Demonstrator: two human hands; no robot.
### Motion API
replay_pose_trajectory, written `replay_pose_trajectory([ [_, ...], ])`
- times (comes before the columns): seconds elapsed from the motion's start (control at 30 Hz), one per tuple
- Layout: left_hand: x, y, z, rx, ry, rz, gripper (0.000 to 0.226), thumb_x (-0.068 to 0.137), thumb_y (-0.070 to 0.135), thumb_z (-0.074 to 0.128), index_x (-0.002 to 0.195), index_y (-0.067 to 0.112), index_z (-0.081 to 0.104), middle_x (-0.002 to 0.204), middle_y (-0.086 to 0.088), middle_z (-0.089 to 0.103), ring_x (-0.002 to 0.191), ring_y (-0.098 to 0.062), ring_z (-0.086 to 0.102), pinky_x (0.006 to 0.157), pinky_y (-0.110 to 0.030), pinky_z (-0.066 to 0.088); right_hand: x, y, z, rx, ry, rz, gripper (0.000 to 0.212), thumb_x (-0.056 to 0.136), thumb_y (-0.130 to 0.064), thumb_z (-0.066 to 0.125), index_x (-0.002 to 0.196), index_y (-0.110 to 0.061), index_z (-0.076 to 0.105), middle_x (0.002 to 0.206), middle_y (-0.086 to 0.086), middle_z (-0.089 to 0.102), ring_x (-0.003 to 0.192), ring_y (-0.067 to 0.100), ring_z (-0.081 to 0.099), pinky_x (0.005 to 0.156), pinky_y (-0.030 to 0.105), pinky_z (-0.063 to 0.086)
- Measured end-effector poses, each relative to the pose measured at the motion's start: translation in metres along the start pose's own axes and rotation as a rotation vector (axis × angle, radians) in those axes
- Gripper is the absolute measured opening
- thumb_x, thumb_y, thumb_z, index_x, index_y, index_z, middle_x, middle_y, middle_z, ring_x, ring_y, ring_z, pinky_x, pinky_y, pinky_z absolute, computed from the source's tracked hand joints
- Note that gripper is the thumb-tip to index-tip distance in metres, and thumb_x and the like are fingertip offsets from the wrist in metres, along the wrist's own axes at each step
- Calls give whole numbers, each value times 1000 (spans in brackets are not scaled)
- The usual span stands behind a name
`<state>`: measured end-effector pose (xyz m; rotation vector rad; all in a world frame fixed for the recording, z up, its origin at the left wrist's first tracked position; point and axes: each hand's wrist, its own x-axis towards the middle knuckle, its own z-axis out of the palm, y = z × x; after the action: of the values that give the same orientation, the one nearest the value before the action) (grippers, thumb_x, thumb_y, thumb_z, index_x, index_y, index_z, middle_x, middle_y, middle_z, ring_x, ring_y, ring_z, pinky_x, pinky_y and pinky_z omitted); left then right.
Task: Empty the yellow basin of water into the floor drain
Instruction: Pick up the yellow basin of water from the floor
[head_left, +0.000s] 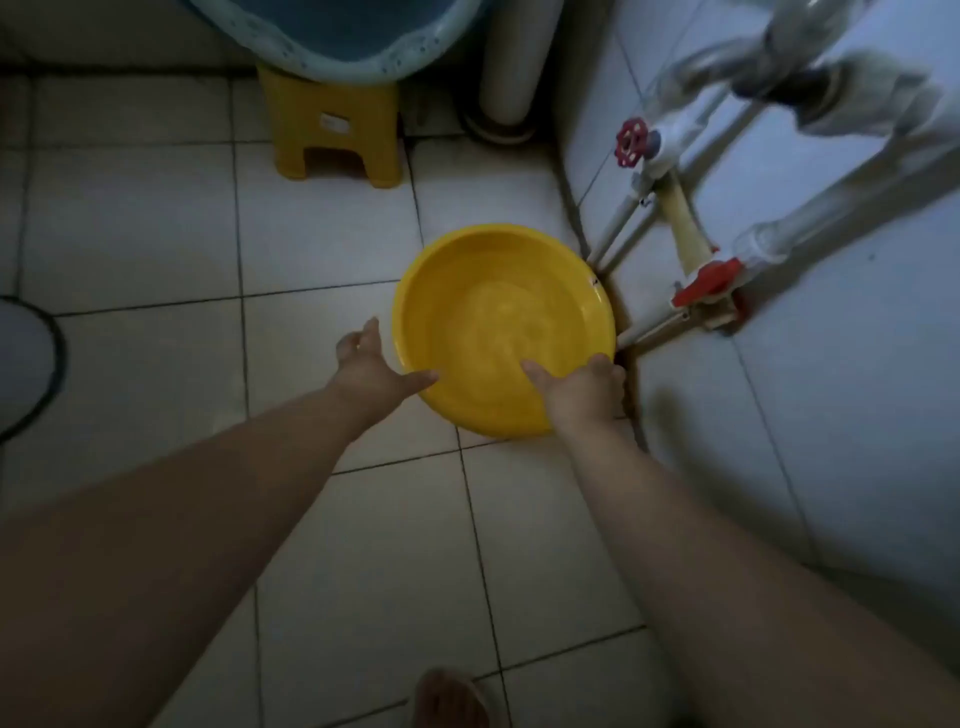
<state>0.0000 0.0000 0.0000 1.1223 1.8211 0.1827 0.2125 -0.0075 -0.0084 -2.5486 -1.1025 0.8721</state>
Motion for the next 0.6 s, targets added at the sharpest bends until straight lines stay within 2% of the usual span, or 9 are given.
replay_pose_trajectory([
  [0.13,31,-19,32,-47,7,-46,116,73,48,75,154,26,-6,161,-11,-1,144,-35,20,109,-52,31,27,27,25,-61,178,51,101,67,-57,71,140,-5,23,141,14,30,124,35,34,97,44,37],
  [0.23,48,-28,49,-217,7,-150,120,72,45,77,152,32,-11,161,-13,11,138,-40,31,101,-56,42,47,46,41,87,190,129,105,65,-46,78,142,-6,18,144,16,28,124,36,38,95,43,39],
  [0.33,57,-28,63,-472,-54,-264,116,77,38,74,150,37,-16,159,-13,19,130,-42,42,88,-51,50,64,61,51,309,102,218,97,66,-36,81,139,-4,26,139,17,41,118,36,49,85,39,47],
  [0.4,61,-24,73,-587,-79,-304,110,80,34,73,151,37,-11,157,-14,24,121,-44,50,83,-49,53,71,70,57,369,33,264,83,69,-36,79,134,-7,37,131,14,51,114,35,54,78,33,45],
  [0.43,62,-21,78,-632,-86,-312,103,81,32,72,152,37,-3,155,-14,26,118,-45,52,81,-50,54,75,73,60,445,-7,308,74,69,-35,79,130,-10,44,127,13,55,111,35,55,79,33,46],
  [0.53,67,-16,91,-760,-50,-333,79,85,22,70,146,31,21,149,-14,34,119,-47,49,73,-53,55,79,75,66,791,-208,484,48,71,-26,78,113,-20,56,118,8,59,103,33,56,85,50,52],
  [0.6,71,-17,96,-786,-28,-345,73,86,13,67,144,29,26,147,-14,37,121,-46,47,66,-51,54,79,73,66,926,-324,546,48,75,-13,75,117,-22,54,115,8,57,102,33,56,84,53,51],
])
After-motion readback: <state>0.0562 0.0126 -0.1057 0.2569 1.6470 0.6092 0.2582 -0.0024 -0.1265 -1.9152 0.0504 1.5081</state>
